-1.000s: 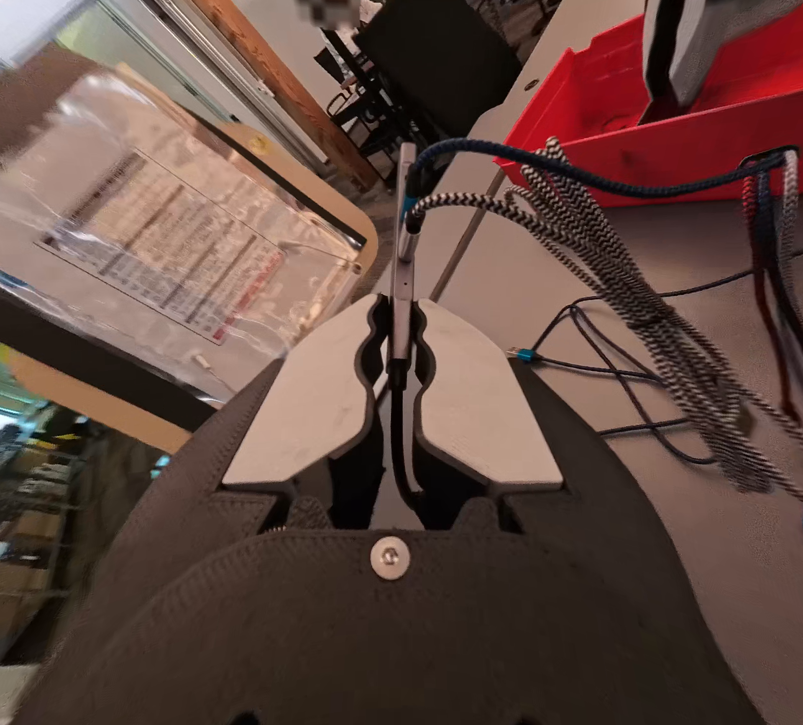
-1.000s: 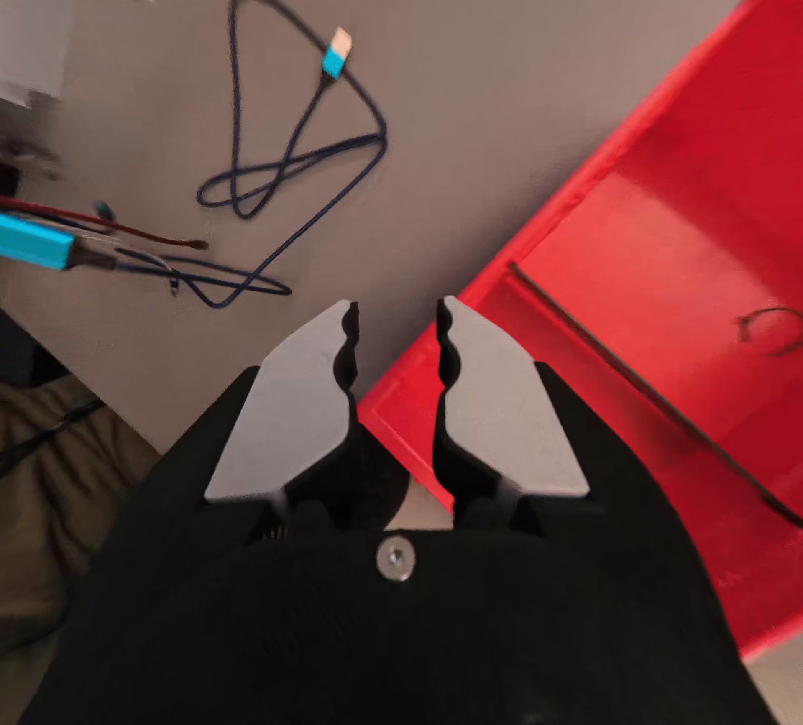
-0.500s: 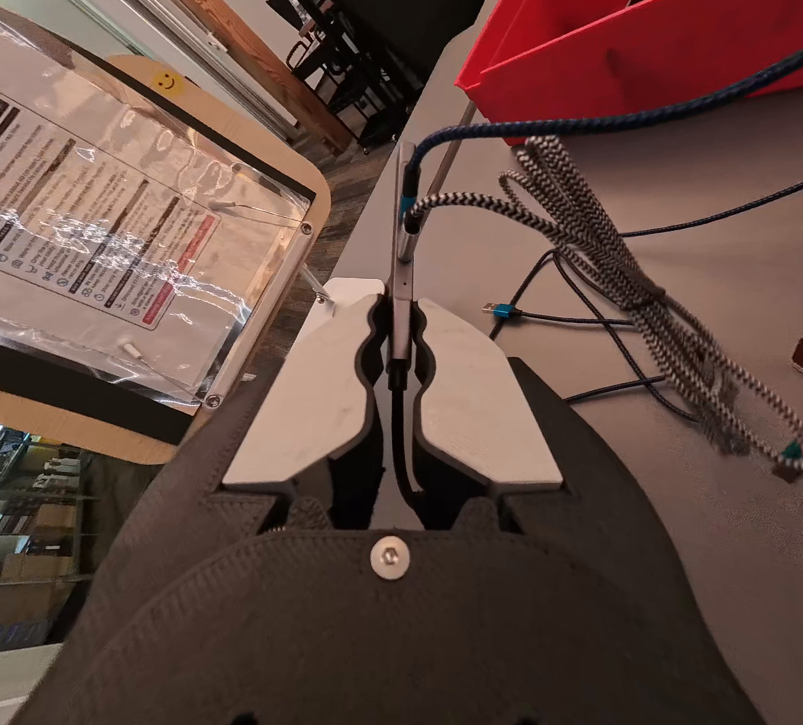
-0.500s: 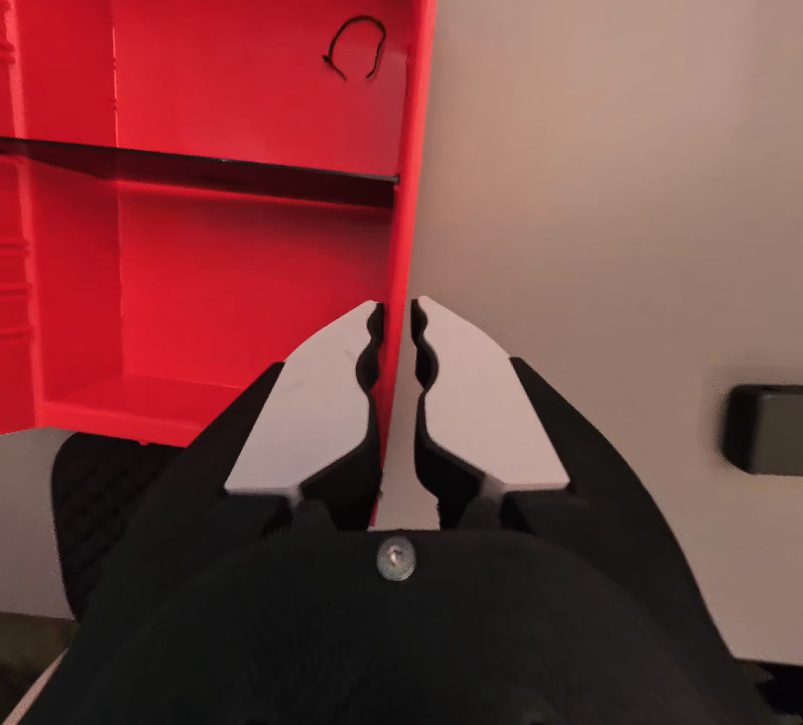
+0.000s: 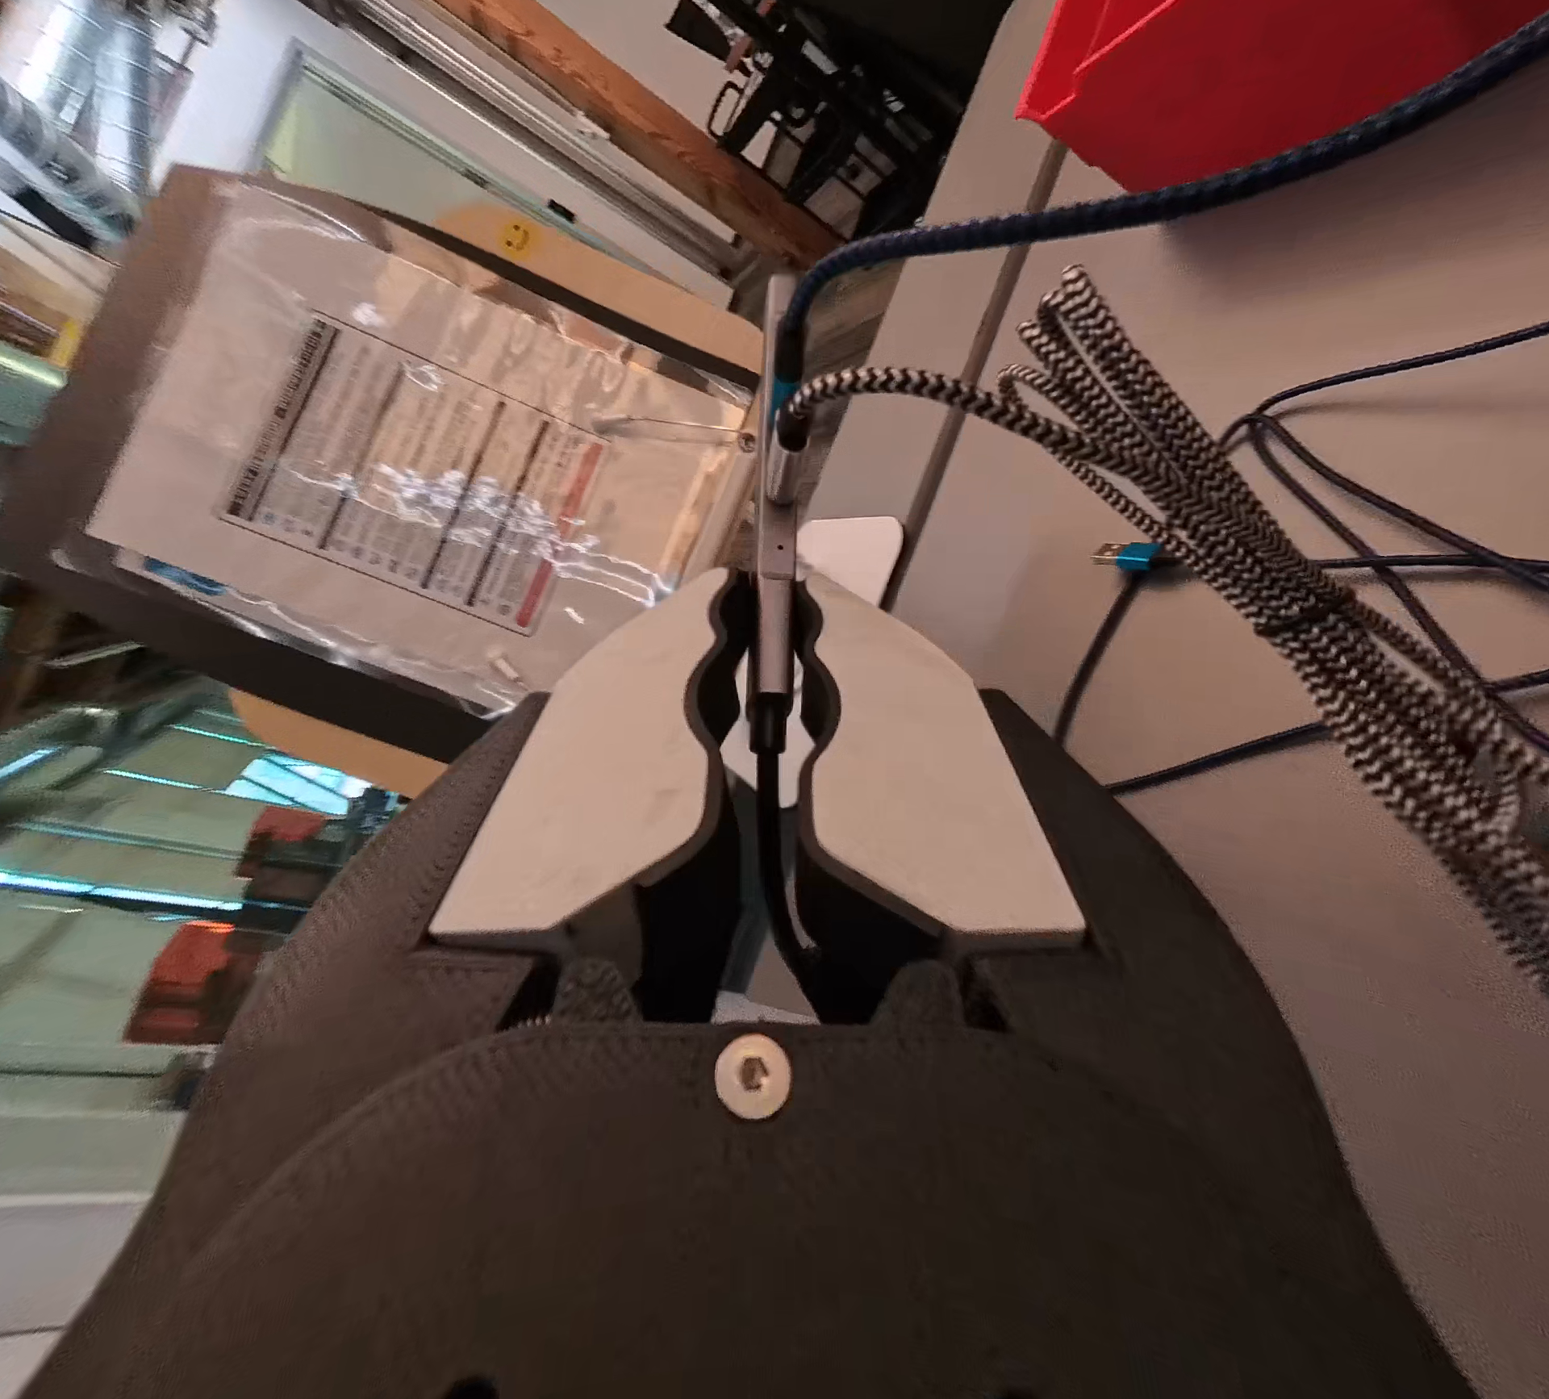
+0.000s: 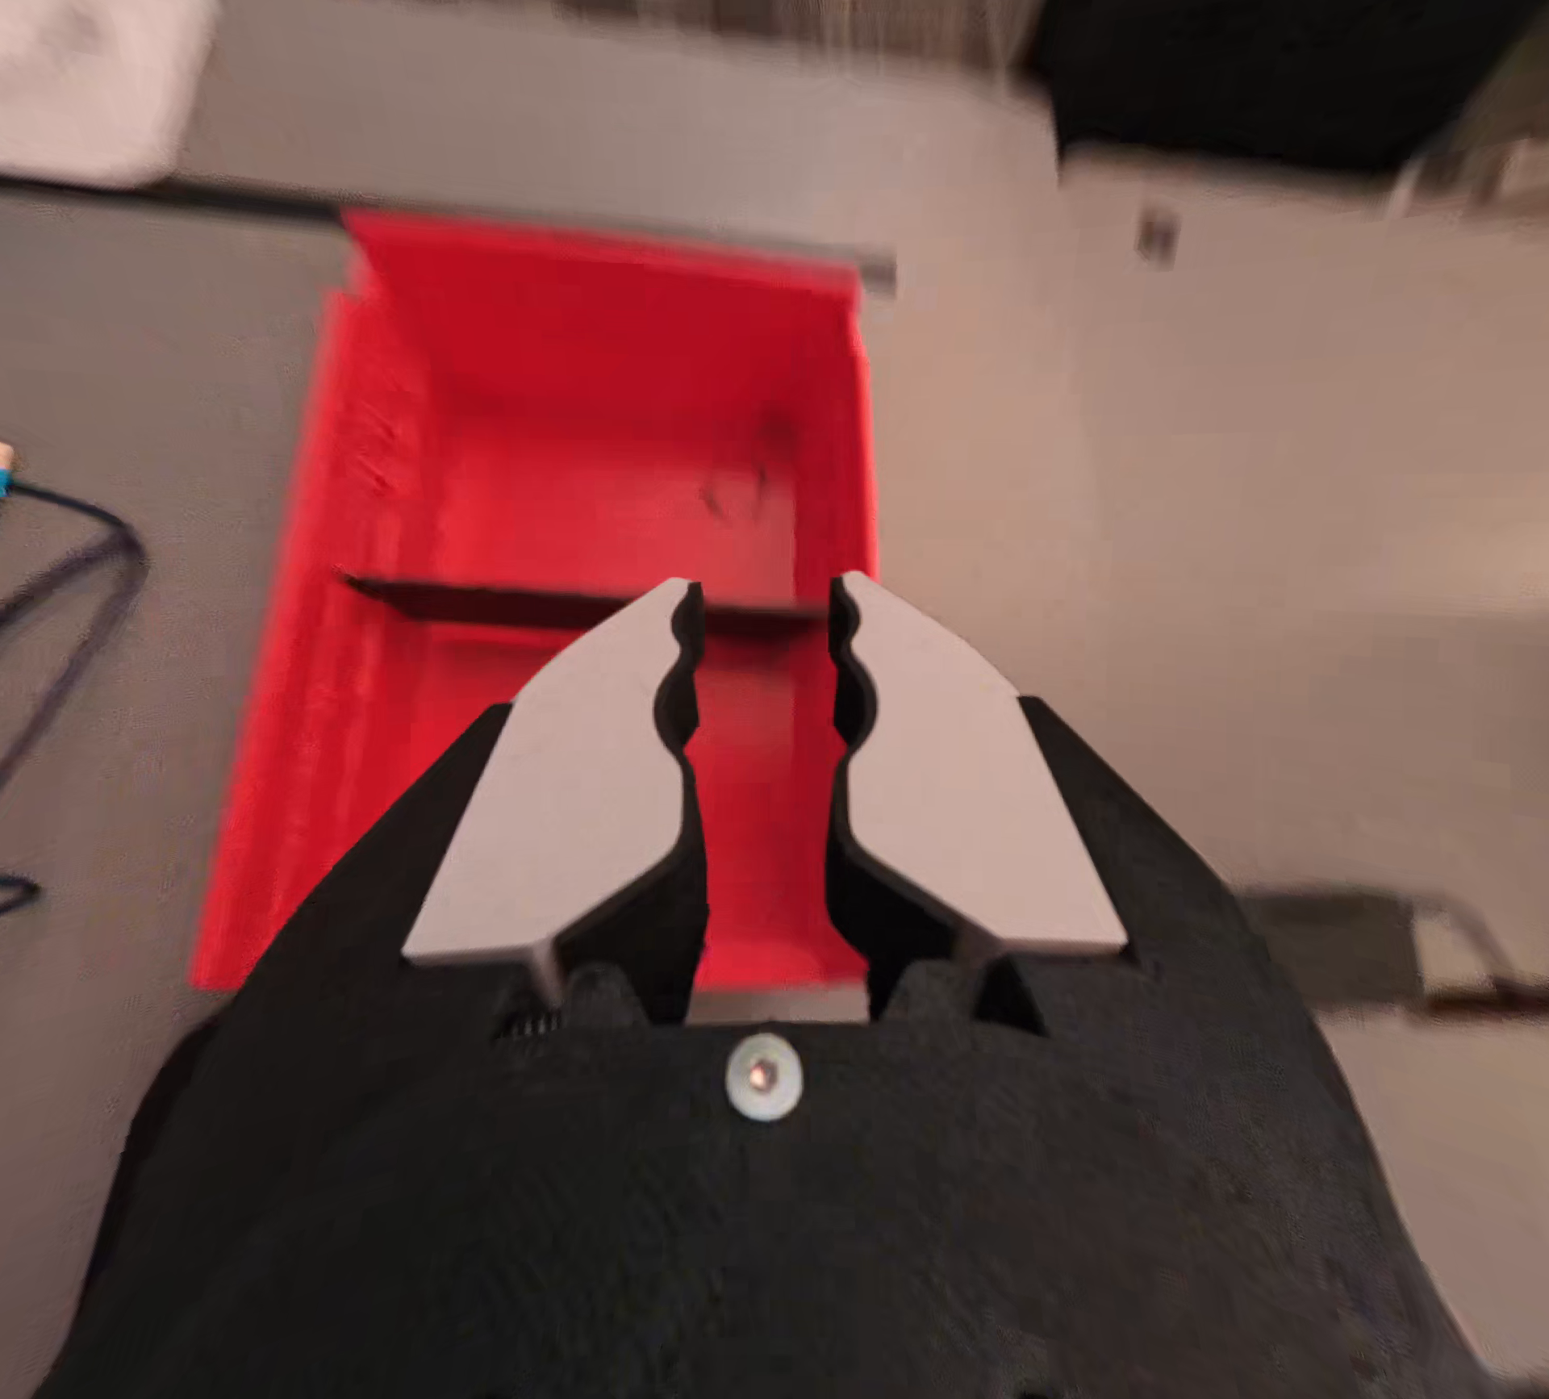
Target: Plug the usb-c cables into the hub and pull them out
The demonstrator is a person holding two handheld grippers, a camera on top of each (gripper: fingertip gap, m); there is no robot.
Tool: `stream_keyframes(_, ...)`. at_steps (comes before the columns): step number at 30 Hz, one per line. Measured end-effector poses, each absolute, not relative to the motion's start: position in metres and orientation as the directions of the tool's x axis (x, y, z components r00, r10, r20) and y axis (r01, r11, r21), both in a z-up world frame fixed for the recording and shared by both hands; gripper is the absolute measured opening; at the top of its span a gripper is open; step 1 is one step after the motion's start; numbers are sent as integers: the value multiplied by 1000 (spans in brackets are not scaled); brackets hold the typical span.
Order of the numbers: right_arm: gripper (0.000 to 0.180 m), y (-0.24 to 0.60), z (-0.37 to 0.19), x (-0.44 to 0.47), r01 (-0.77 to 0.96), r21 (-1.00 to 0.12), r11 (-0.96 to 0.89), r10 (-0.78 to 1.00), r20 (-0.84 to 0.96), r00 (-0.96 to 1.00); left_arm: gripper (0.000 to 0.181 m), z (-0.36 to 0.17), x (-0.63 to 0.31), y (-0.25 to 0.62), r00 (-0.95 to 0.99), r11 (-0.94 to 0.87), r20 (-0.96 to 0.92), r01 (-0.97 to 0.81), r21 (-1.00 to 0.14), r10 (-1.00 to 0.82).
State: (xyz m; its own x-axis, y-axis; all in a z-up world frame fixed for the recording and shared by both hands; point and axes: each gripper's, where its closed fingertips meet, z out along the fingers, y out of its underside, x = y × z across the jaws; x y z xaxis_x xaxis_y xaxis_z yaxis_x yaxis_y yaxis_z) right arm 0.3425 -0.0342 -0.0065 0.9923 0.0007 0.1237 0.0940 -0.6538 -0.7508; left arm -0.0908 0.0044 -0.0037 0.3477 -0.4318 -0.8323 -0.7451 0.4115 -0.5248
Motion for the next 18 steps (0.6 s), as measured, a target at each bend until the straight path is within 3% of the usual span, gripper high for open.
stream_keyframes(2, 37, -19, 46, 288, 233, -872, -430, 129, 196, 972, 9, 2, -87, -1, 333, 431, -859, -758, -489, -390)
stream_keyframes(5, 52, -15, 99, 172, 348, -938, -5, 404, 316, 858, 9, 6, -79, -11, 298, 458, -883, -768, -448, -363)
stream_keyframes(7, 52, -25, 105, 99, 410, -868, 280, 487, 497, 718, 9, 6, -71, -19, 276, 478, -889, -764, -433, -365)
stream_keyframes(9, 51, -29, 87, 47, 537, -713, 451, 434, 701, 566, 9, 6, -64, -26, 249, 494, -899, -766, -411, -362)
stream_keyframes(11, 50, -32, 55, 11, 641, -575, 508, 438, 813, 383, 9, 4, -58, -32, 225, 507, -903, -766, -396, -366)
stream_keyframes(16, 36, -29, 9, -17, 712, -470, 521, 484, 850, 206, 9, 0, -47, -44, 195, 540, -895, -739, -403, -401)
stream_keyframes(18, 21, -25, 1, -17, 742, -410, 531, 450, 878, 163, 9, -4, -43, -47, 185, 545, -883, -727, -418, -431)
